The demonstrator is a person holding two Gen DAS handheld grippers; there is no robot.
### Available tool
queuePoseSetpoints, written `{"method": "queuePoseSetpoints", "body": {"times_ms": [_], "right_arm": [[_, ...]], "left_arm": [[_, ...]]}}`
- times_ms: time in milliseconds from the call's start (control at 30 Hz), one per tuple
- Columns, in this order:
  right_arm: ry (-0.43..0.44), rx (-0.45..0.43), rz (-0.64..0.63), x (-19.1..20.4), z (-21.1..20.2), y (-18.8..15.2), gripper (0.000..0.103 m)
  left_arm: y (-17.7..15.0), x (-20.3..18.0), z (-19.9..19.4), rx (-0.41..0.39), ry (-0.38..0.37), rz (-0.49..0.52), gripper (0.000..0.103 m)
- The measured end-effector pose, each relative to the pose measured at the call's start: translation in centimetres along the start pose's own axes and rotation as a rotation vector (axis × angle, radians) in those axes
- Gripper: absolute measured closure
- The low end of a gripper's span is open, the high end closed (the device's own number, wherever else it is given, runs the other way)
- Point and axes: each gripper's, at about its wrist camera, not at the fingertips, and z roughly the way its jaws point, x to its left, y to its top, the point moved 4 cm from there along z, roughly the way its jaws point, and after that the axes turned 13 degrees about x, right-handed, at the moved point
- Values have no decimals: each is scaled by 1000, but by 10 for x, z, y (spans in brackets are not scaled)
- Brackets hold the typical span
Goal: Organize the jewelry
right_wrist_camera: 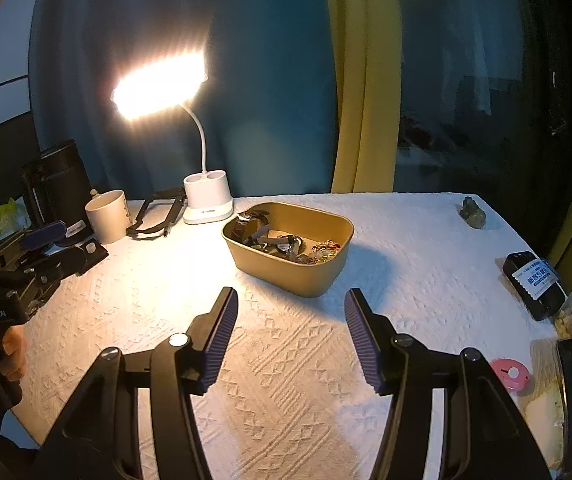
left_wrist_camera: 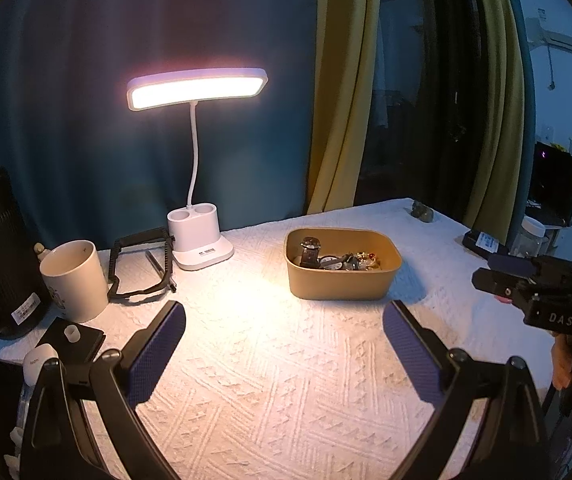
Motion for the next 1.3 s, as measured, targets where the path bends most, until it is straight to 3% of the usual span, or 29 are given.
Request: {"method": "queuePoseSetpoints", "body": {"times_ms": [1300], "right_arm": [[4, -7, 7, -9, 1, 5, 49]], "left_arm": [[4, -3, -1, -8, -2, 12, 4]]}}
